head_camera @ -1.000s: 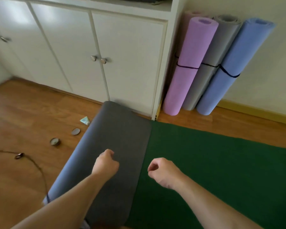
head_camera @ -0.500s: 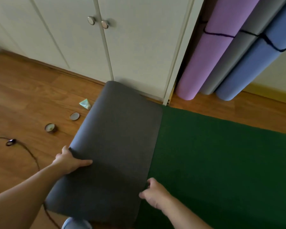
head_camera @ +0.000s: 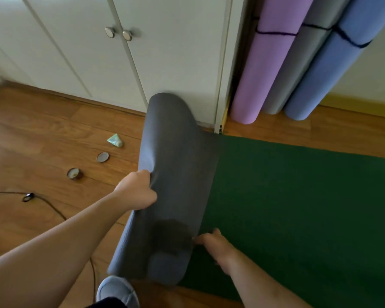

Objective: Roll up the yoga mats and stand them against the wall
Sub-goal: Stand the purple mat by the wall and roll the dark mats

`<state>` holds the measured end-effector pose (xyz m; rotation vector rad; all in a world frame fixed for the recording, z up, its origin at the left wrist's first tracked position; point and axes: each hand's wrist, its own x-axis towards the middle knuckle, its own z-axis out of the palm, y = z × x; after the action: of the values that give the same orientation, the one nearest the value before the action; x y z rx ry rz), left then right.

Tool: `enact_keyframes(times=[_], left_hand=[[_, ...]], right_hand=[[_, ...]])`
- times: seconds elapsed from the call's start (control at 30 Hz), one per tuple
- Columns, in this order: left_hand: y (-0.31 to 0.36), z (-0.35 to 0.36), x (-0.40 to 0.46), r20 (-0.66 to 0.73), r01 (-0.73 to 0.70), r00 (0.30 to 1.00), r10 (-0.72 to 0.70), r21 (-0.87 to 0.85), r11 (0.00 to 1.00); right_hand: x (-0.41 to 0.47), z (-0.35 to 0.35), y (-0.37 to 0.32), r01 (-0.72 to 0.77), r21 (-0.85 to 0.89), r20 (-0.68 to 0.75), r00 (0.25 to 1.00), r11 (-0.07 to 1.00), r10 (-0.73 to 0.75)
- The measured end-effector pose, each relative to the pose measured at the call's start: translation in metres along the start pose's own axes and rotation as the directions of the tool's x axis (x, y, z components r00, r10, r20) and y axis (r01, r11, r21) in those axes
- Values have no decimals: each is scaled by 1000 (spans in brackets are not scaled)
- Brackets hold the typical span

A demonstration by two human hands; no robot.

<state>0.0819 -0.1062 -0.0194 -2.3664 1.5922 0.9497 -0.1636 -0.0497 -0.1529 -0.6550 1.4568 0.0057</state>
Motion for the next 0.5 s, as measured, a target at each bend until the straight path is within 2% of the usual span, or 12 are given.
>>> enact_keyframes(times=[0.1, 0.2, 0.37, 0.5], left_hand=[[32, -1, -24, -7, -55, 998, 54, -84, 995], [59, -9, -51, 13, -84, 996, 90, -245, 966], [98, -27, -103, 20, -117, 989, 147, -502, 857], [122, -48, -149, -16, -144, 984, 178, -665, 733]], right_hand=[[-26, -13, -6, 68, 61, 10, 998, 996, -69], [-47, -25, -4, 87, 149, 1, 996, 985, -89], [-85, -44, 5, 82, 311, 44, 994, 947, -101], [-141, -78, -2, 134, 408, -45, 991, 903, -127]])
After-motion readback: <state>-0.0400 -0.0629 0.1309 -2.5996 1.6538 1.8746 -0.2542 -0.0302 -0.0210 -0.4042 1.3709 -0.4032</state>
